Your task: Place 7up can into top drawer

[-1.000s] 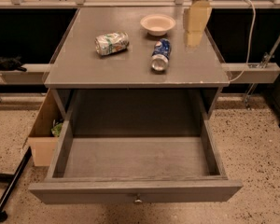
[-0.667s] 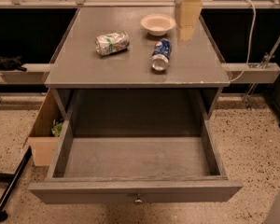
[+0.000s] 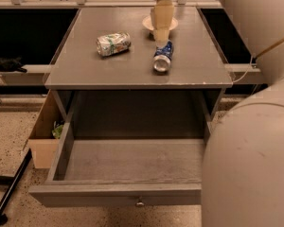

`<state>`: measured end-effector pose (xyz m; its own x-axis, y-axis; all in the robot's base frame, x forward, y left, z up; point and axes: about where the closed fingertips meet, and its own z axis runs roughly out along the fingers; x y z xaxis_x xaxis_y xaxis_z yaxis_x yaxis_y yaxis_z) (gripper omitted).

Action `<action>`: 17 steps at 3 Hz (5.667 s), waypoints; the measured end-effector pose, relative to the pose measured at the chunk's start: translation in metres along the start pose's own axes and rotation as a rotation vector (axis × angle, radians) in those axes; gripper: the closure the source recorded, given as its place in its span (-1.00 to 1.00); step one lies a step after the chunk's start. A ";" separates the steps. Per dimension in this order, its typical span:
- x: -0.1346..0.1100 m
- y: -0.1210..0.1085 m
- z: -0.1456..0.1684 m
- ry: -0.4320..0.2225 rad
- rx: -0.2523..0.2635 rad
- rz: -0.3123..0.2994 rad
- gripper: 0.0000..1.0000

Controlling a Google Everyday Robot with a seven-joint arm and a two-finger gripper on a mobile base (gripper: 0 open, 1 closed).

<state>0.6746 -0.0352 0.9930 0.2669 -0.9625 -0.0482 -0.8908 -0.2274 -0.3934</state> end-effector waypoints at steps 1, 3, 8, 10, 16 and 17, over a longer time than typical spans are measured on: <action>-0.015 -0.009 0.010 -0.006 -0.006 -0.024 -1.00; -0.041 -0.031 0.037 -0.033 0.012 -0.033 -1.00; -0.041 -0.046 0.059 -0.264 0.034 0.022 -1.00; -0.060 -0.054 0.077 -0.426 0.009 -0.015 -1.00; -0.066 -0.080 0.158 -0.303 -0.046 0.047 -1.00; -0.074 -0.089 0.172 -0.275 -0.035 0.034 -1.00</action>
Offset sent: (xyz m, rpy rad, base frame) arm -0.0042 0.0749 -0.0068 0.0008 0.0380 0.1152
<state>0.7974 0.0817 0.8737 0.3220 -0.8943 -0.3106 -0.9120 -0.2050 -0.3553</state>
